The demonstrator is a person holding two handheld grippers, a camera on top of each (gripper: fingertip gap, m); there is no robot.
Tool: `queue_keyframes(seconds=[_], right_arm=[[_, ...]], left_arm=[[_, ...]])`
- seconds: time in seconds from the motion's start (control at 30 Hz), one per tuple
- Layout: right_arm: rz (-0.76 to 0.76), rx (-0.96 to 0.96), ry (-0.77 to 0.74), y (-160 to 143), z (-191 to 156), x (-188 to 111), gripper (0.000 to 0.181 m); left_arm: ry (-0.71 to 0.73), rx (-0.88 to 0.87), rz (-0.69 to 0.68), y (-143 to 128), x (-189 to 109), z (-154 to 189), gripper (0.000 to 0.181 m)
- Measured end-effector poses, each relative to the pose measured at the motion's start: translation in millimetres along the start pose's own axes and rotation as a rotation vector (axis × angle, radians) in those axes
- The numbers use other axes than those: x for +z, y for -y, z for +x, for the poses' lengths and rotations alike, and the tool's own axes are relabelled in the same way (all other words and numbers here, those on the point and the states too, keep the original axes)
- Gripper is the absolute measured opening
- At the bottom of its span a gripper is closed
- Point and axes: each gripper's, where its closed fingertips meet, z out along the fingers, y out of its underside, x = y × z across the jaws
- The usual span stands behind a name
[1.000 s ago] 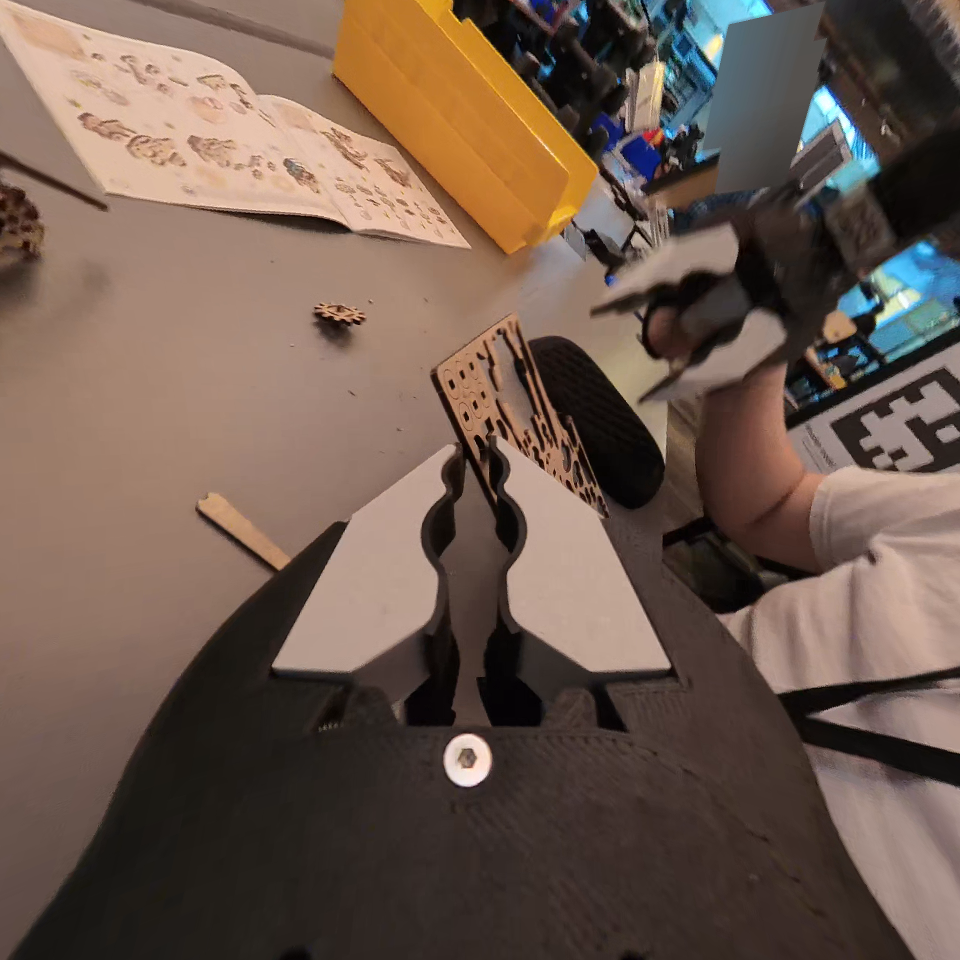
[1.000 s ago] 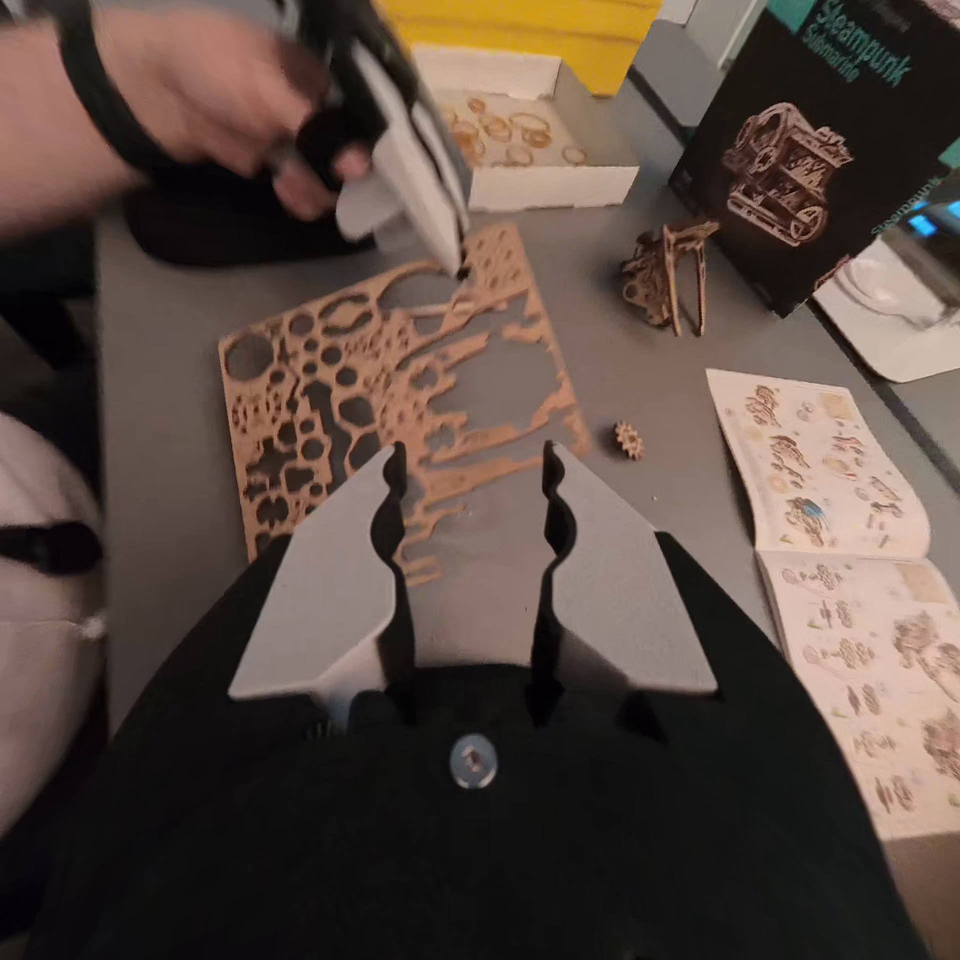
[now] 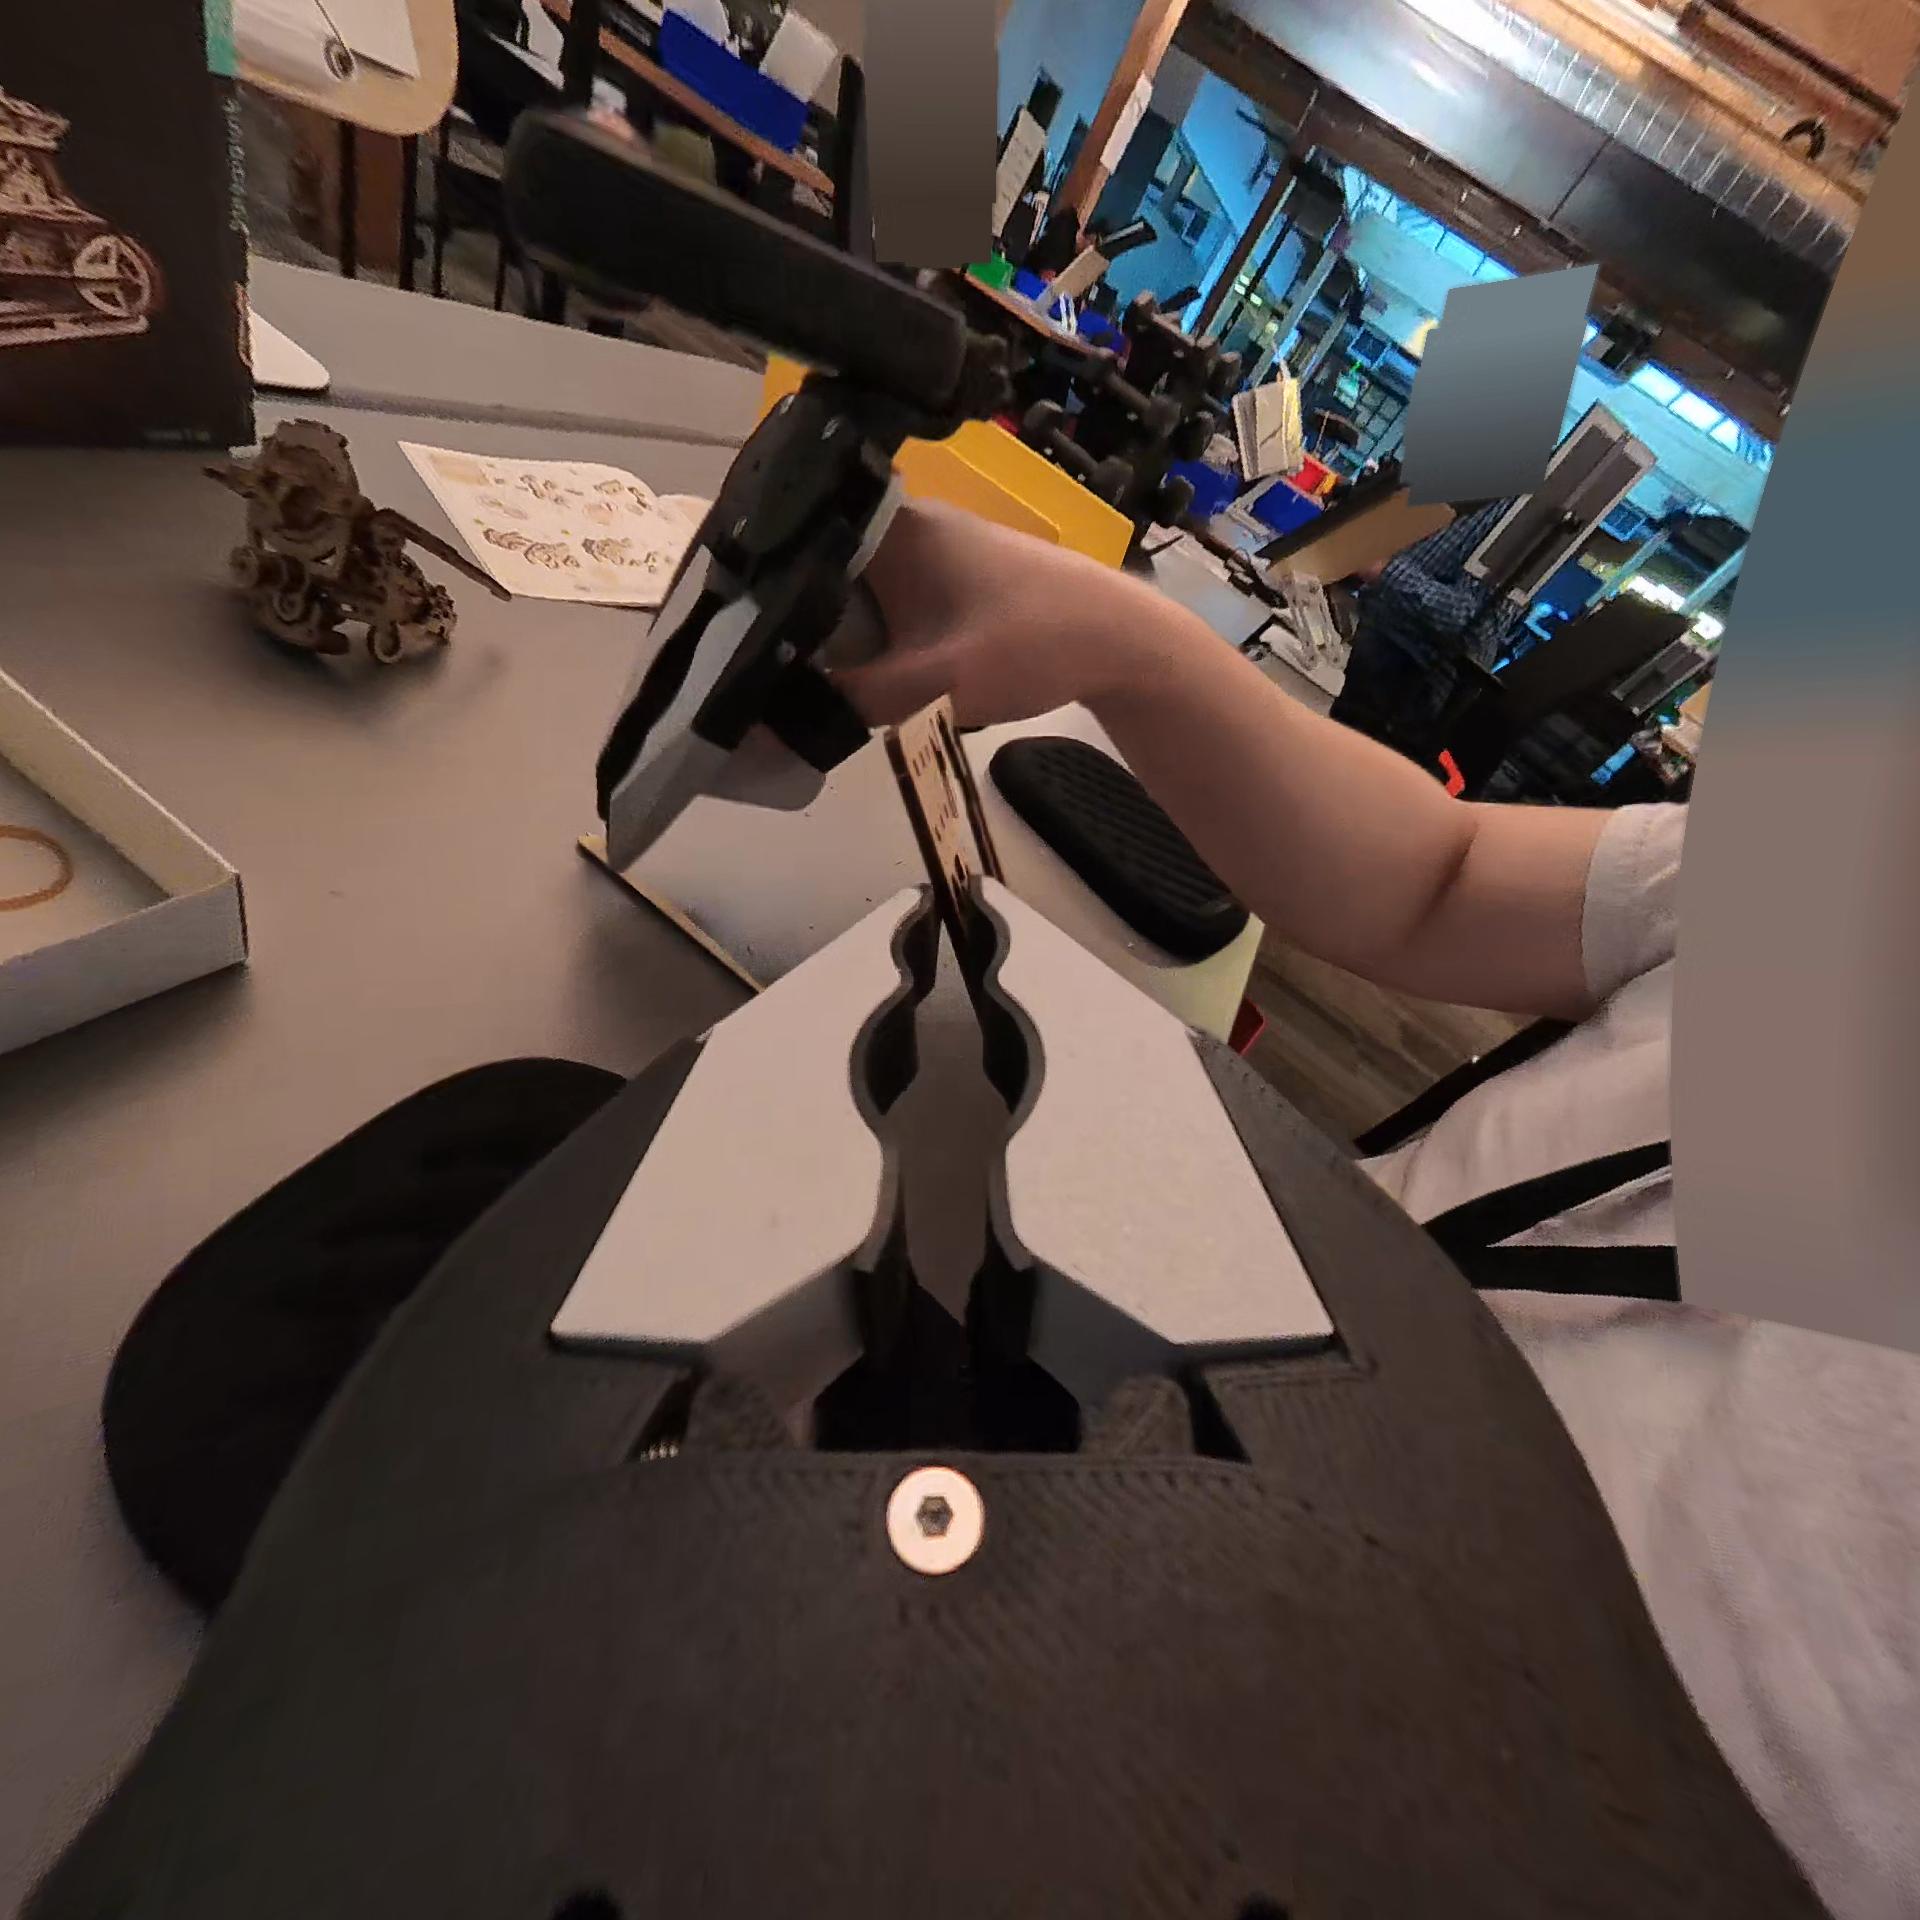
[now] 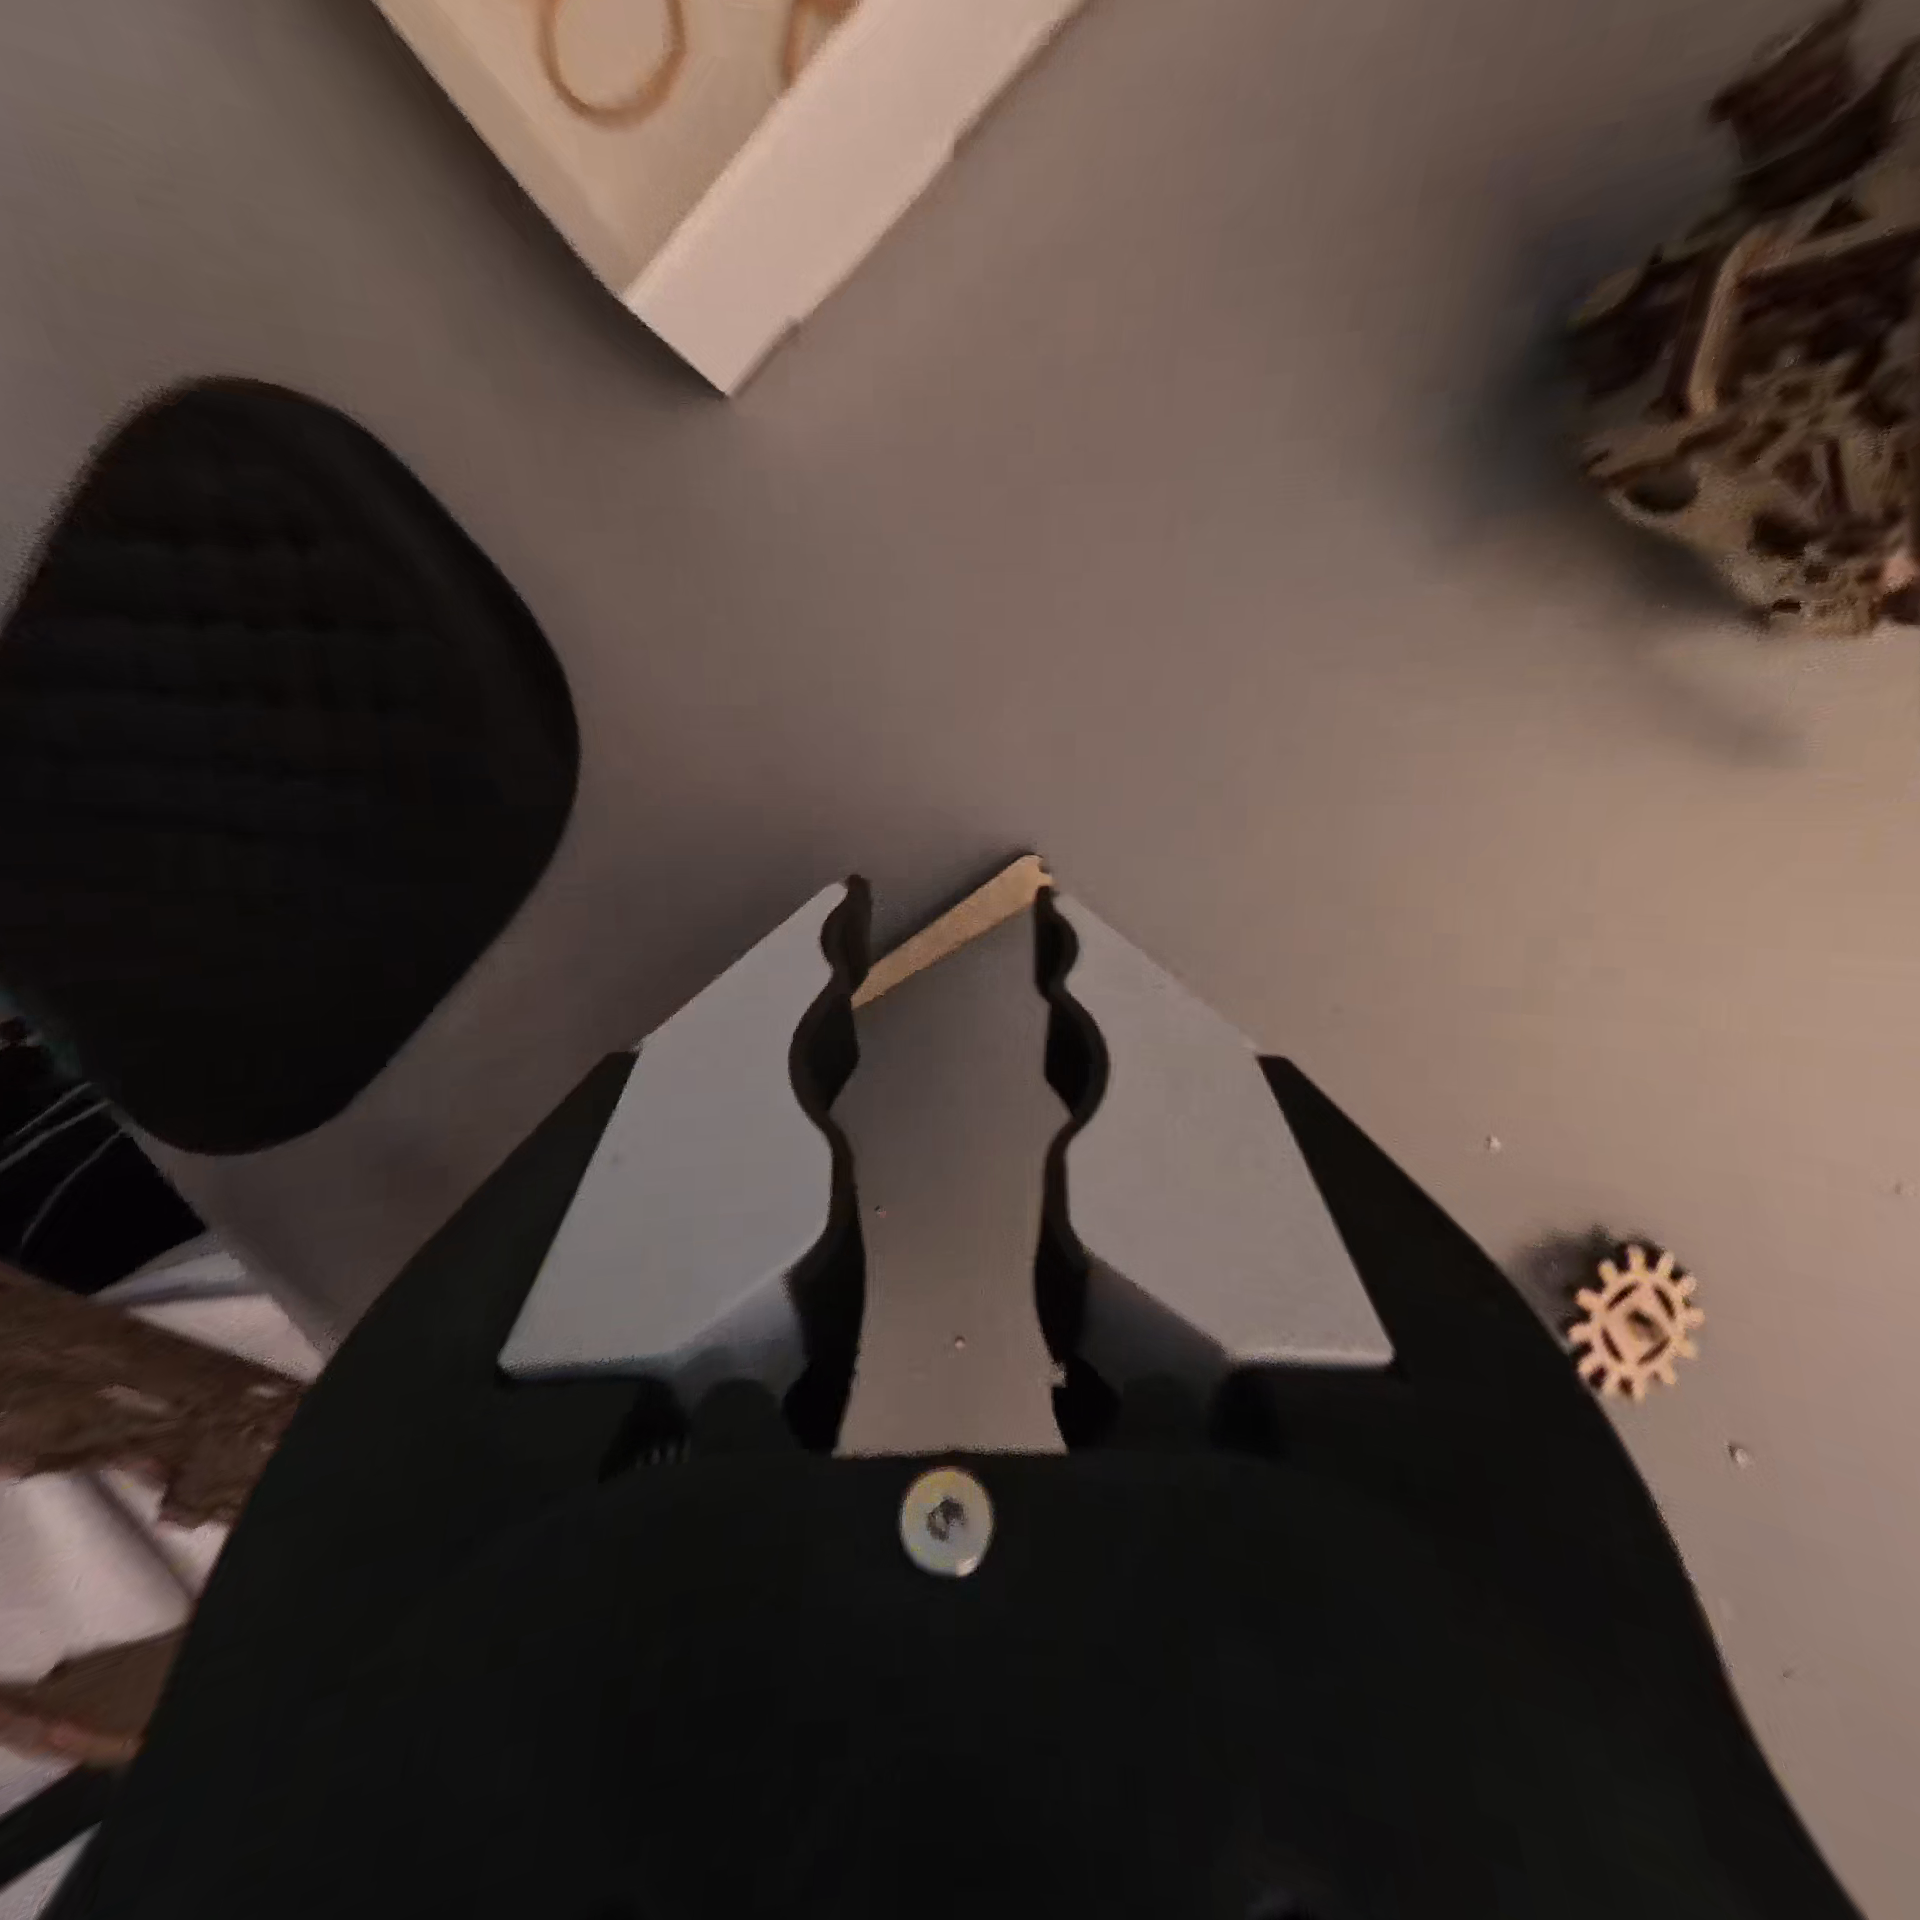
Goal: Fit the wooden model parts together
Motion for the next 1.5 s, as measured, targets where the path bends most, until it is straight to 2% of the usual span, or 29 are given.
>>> queue_keyframes(seconds=[0.07, 0.23, 0.3, 0.37, 0.43, 0.47, 0.63, 0.73, 0.8, 0.9, 0.97, 1.03, 1.1, 1.17, 1.3, 1.37, 1.43, 1.5], right_arm=[[-0.061, 0.034, -0.009, -4.7, -5.8, 7.2, 0.035], [-0.177, 0.036, -0.215, -13.2, 3.3, 11.9, 0.032], [-0.216, 0.043, -0.24, -18.3, -0.5, 11.7, 0.032], [-0.194, 0.012, -0.26, -16.5, -0.2, 11.7, 0.028], [-0.179, 0.019, -0.227, -17.7, -0.3, 12.1, 0.004], [-0.168, 0.022, -0.207, -18.4, -0.4, 11.8, 0.005], [-0.035, 0.005, -0.096, -19.2, 1.6, 6.5, 0.005], [0.244, 0.001, -0.059, -9.2, 17.1, -31.6, 0.005], [0.487, -0.046, 0.022, -0.9, 18.0, -76.3, 0.005], [0.859, -0.144, 0.241, 3.1, -0.7, -158.6, 0.005], [1.025, -0.25, 0.43, -4.8, -21.1, -202.7, 0.005], [1.093, -0.284, 0.614, -14.4, -29.8, -222.9, 0.005], [1.12, -0.28, 0.799, -21.7, -32.0, -227.3, 0.004], [1.104, -0.238, 0.867, -20.9, -25.5, -212.0, 0.004], [0.989, -0.124, 1.084, -14.1, -27.0, -186.6, 0.004], [0.95, -0.116, 1.118, -7.3, -28.7, -182.5, 0.004], [0.942, -0.21, 1.108, -4.1, -34.0, -186.5, 0.005], [0.991, -0.328, 1.115, -2.3, -39.4, -200.0, 0.005]], left_arm=[[0.013, 0.012, 0.01, -1.3, -12.8, 3.4, 0.002], [0.043, 0.057, 0.099, 6.8, -49.7, 13.2, 0.0], [0.049, 0.075, 0.11, 7.5, -57.8, 16.1, 0.0], [0.07, 0.112, 0.105, 7.0, -61.7, 17.7, 0.0], [0.078, 0.137, 0.106, 7.4, -63.3, 20.1, 0.0], [0.07, 0.144, 0.107, 7.6, -63.4, 21.9, 0.0], [0.025, 0.086, 0.097, 6.2, -55.9, 15.0, 0.0], [0.001, 0.016, 0.065, 3.9, -38.6, 0.7, 0.0], [-0.003, -0.031, 0.007, 0.5, -19.4, -13.5, 0.001], [-0.07, -0.123, -0.096, -2.4, 19.3, -27.8, 0.002], [-0.141, -0.217, -0.186, -7.6, 49.2, -35.3, 0.002], [-0.212, -0.289, -0.262, -14.2, 77.9, -39.7, 0.002], [-0.299, -0.353, -0.28, -14.4, 101.4, -37.3, 0.001], [-0.408, -0.371, -0.256, -8.9, 115.7, -26.7, 0.0], [-0.559, -0.355, -0.147, 7.2, 124.1, -12.1, 0.0], [-0.556, -0.324, -0.156, 2.4, 127.4, -12.3, 0.0], [-0.504, -0.308, -0.235, -12.0, 131.8, -17.4, 0.0], [-0.534, -0.343, -0.265, -15.7, 131.9, -13.1, 0.0]])
